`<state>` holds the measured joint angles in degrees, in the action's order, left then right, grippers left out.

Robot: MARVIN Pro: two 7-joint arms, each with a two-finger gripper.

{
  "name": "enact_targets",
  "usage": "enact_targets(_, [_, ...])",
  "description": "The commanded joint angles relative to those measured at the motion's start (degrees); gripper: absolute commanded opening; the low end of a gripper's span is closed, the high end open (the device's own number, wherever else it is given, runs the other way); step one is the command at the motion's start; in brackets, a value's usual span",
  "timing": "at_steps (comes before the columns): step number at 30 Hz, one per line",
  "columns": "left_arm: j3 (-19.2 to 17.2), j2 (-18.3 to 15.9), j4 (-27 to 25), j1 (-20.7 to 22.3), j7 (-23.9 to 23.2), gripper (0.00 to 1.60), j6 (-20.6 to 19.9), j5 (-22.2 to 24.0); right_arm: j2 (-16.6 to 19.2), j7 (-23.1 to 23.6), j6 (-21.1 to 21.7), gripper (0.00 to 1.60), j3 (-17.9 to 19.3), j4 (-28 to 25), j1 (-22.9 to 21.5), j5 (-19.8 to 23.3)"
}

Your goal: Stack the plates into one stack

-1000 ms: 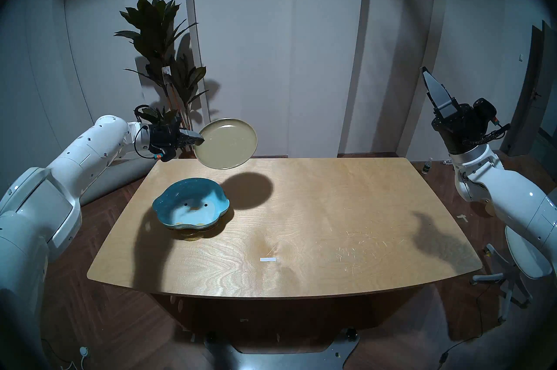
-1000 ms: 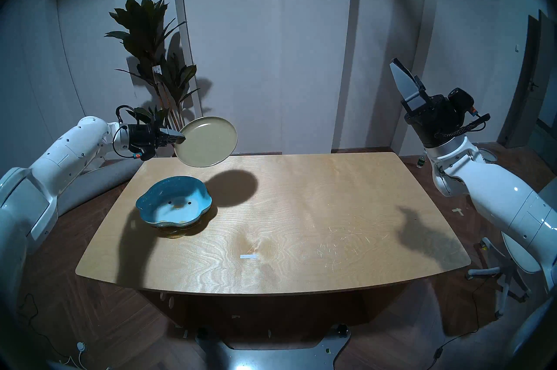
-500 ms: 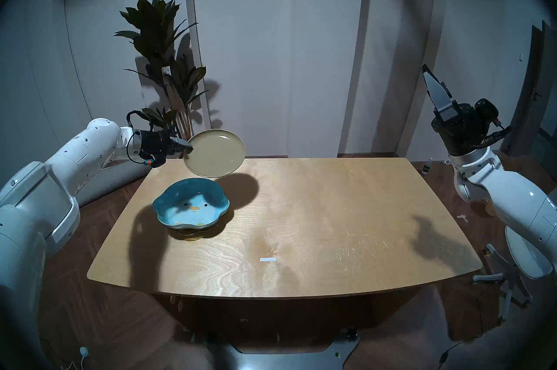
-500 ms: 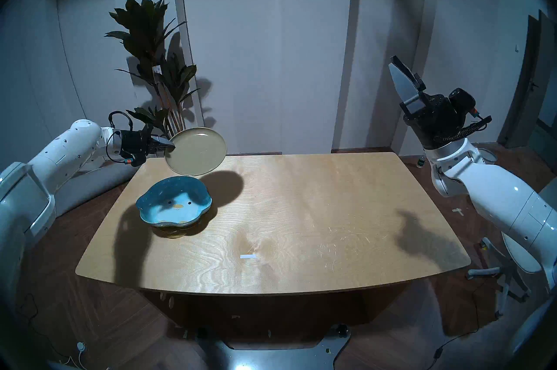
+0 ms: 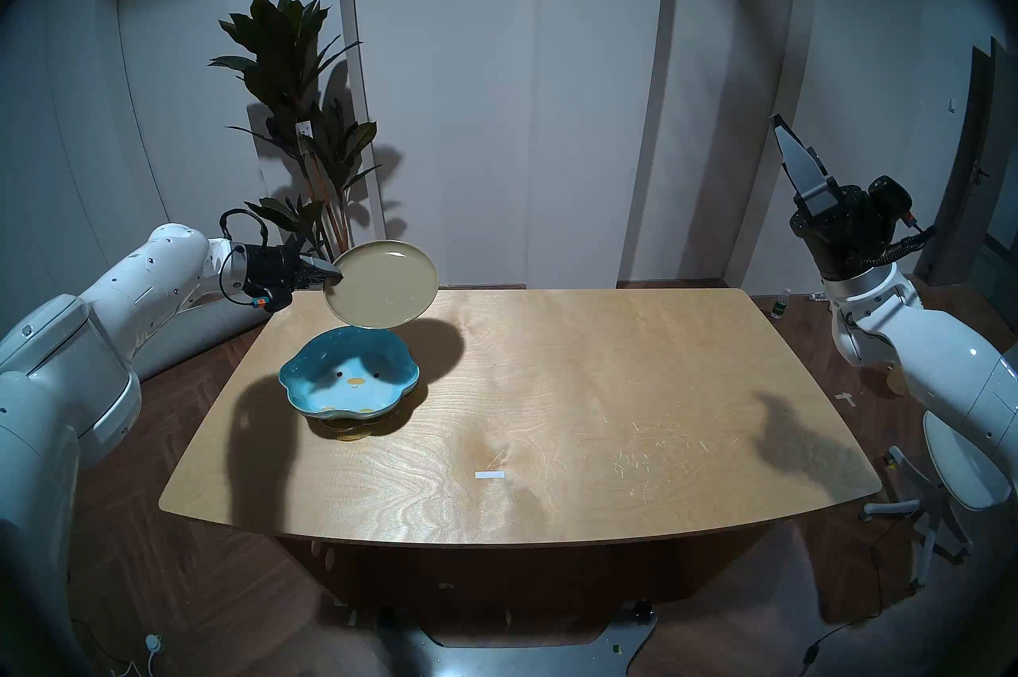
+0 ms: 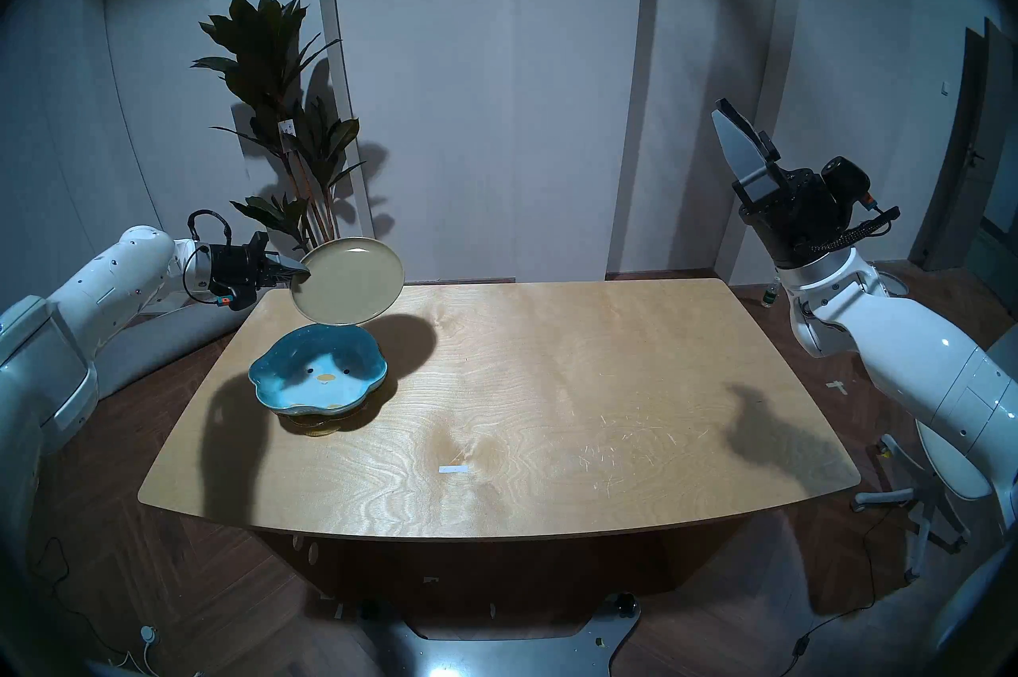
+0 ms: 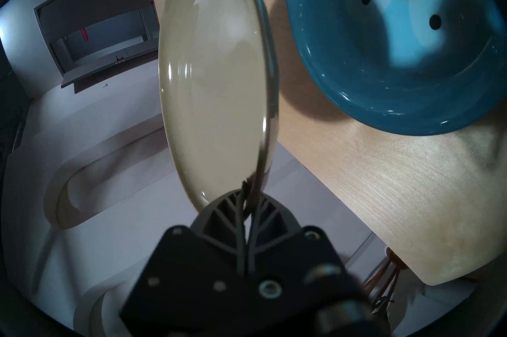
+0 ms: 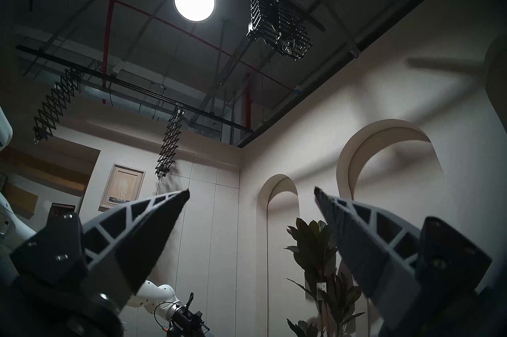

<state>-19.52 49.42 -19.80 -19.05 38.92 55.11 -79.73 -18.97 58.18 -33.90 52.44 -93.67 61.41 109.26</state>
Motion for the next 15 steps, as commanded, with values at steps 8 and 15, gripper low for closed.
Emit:
enact_targets(8, [2.8, -3.2, -0.7, -1.3, 5.8, 0.00, -0.1, 4.6, -1.3, -0.4, 5.8, 1.60, 1.3, 4.5, -4.8, -0.1])
enact_targets(15, [5.9, -4.2, -2.0, -2.4, 7.3, 0.00, -0.1, 5.8, -3.1, -0.3, 9.2, 1.60, 1.5, 7.2, -7.8, -1.6])
